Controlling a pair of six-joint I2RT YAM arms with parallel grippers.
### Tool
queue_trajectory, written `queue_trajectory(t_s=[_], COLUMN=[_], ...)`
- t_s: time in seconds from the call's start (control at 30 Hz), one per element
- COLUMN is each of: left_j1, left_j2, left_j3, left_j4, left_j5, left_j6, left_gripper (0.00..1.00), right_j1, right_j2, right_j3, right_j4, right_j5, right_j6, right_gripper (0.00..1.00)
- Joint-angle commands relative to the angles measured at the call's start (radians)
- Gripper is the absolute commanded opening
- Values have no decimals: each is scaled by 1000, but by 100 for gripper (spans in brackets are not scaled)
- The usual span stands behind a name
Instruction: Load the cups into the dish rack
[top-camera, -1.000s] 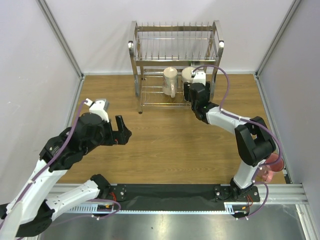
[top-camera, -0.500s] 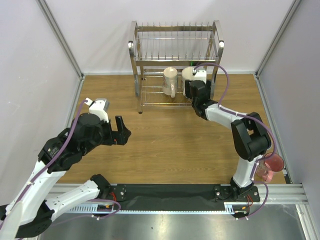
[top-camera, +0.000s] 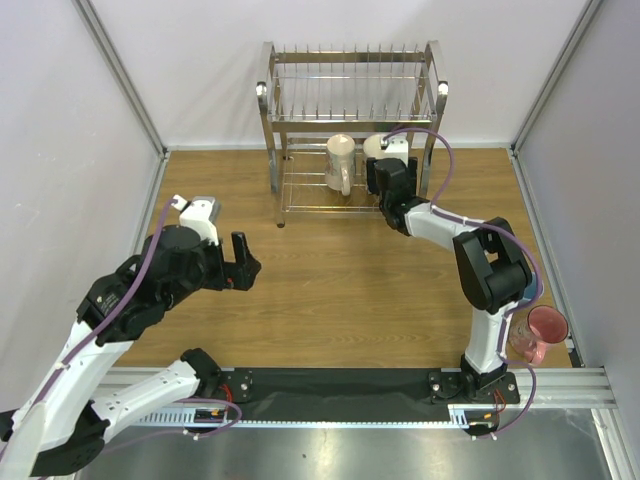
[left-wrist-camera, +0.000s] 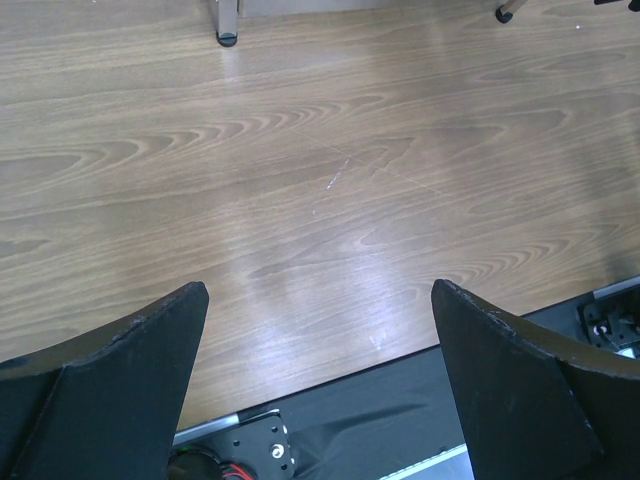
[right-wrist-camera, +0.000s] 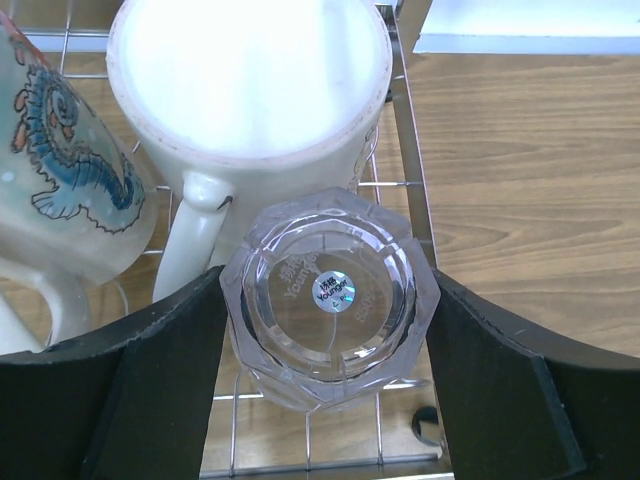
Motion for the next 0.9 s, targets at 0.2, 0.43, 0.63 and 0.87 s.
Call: queue_trajectory(t_s=[0.2,0.43,0.63,0.87], left_j1=[19,22,29,37], left_j2=[19,19,19,34], left_j3=[38,40,37,41], left_j4=[31,51,49,54], left_j5=[31,63,66,103], left_j6=[79,92,83,56], left_gripper=[100,100,100,100], right_j1=[-25,-26,-31,-40], right_j2=[17,23,33,43], right_j3=[38,37,40,41], right_j4=[45,29,21,4], right_j5=[36,36,21,4], right_j6=[21,27,23,21], right_gripper=[3,10,16,19])
